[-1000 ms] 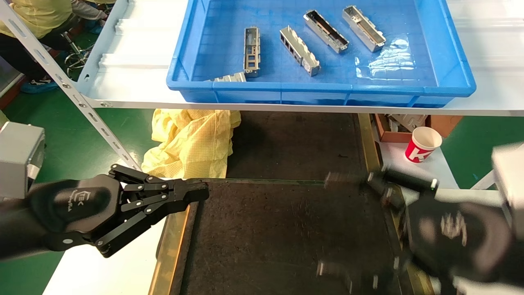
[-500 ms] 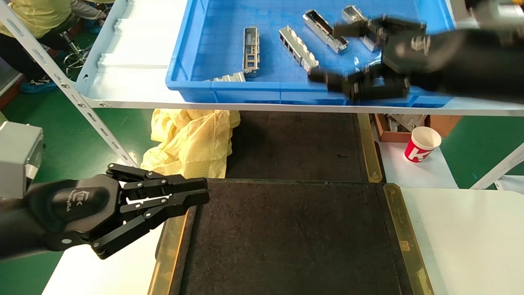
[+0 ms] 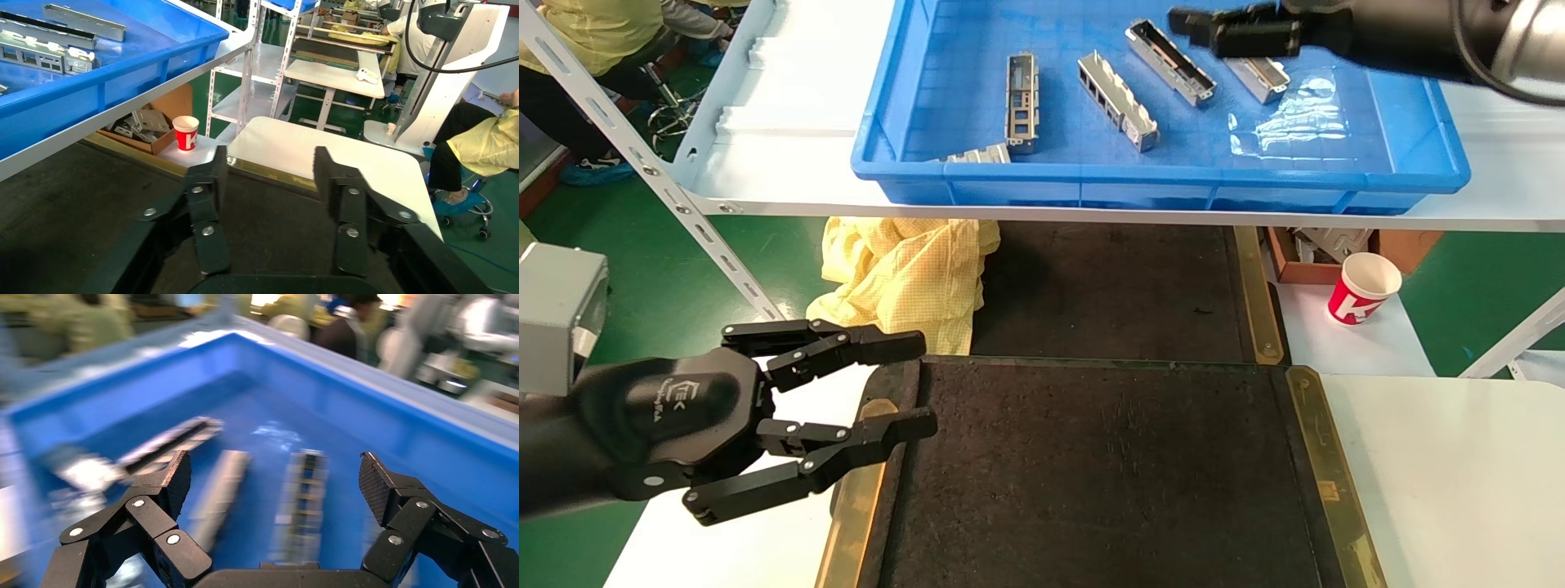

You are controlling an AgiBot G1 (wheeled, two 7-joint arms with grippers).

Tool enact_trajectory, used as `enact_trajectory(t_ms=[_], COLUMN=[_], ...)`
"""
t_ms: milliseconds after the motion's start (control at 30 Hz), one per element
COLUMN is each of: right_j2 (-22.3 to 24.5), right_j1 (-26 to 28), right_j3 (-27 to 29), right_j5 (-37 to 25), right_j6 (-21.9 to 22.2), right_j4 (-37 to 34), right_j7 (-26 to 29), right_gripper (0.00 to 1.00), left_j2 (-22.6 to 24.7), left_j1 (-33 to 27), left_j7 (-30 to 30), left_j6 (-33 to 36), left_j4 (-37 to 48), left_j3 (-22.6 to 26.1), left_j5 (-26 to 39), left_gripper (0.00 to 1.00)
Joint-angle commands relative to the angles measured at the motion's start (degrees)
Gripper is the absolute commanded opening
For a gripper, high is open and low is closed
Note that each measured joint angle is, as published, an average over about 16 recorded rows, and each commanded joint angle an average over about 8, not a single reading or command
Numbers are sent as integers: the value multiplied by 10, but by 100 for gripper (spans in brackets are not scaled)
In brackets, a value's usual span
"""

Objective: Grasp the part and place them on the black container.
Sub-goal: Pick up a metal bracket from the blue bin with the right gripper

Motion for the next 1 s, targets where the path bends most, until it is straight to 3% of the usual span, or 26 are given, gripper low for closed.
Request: enact_trajectory(t_ms=[33,300,600,633,867,900,1000], right_j2=[-14,-52,-75,-76,-76,-75,-75], right_j1=[14,35,38,38,32,31,29], right_j3=[-2,-14,-30,-31,-35,-35,-35], right_j5=[-8,-32,-56,-58,-64,-64,-63], right_j6=[35,125,168,170,184,186,189], right_j4=[-32,-90,-124,-126,-138,-139,-140], right_j7=[-10,-40,-54,-55,-55,-55,-53], right_gripper=[100,100,100,92,6,1,0], left_j2=[0,0,0,0,0,0,0], left_j1=[0,0,0,0,0,0,0], left_j7=[0,0,0,0,0,0,0], left_j6=[0,0,0,0,0,0,0], left_j4=[0,0,0,0,0,0,0], left_j3=[0,0,0,0,0,0,0], left_j5=[0,0,0,0,0,0,0], left_gripper=[100,100,100,100,100,100,100])
